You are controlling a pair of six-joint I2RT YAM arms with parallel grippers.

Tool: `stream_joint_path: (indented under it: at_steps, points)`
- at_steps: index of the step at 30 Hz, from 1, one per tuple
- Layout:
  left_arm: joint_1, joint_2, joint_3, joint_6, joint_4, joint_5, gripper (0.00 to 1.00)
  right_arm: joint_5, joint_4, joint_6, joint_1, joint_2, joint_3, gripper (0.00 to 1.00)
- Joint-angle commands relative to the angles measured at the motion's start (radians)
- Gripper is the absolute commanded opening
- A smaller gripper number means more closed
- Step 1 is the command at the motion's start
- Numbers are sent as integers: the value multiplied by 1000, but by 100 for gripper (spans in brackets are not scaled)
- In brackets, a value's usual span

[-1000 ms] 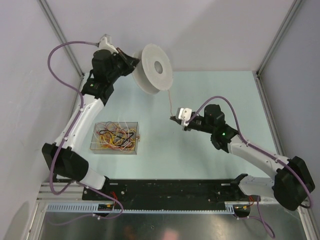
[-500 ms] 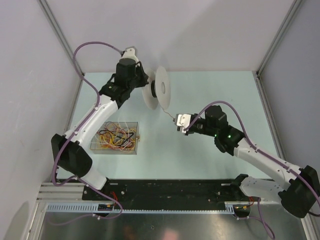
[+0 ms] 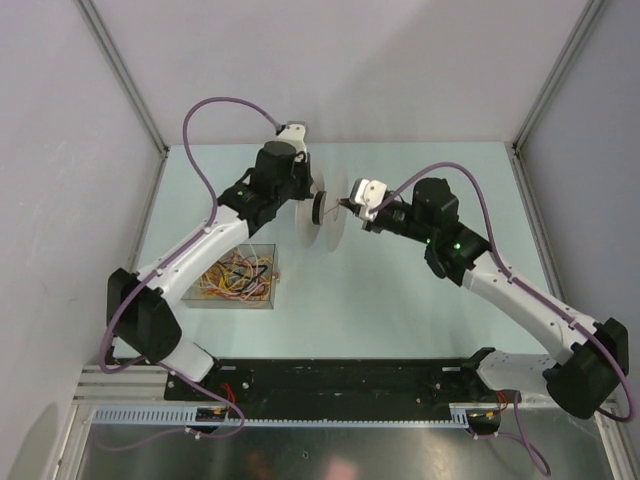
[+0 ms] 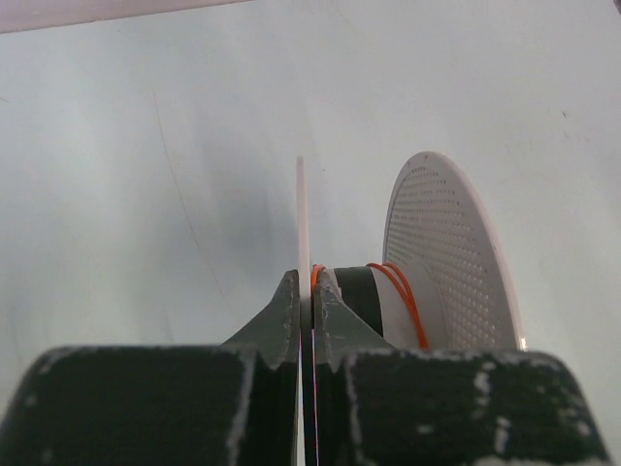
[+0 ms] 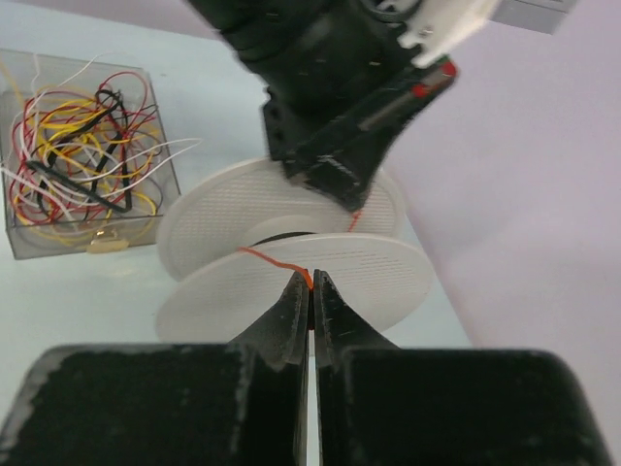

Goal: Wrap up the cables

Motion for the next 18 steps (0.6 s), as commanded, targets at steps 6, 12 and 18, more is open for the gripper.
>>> stream_joint_path:
  at_steps: [6, 12, 18]
  points:
    - [-31, -150, -106, 293, 170, 269, 0, -116, 5, 108, -111, 80, 169, 0]
    - [-49, -237, -195, 513, 191, 460, 0, -181, -81, 94, -162, 101, 223, 0]
    - [-44, -326, -283, 702, 193, 649, 0, -273, -219, 43, -225, 108, 266, 0]
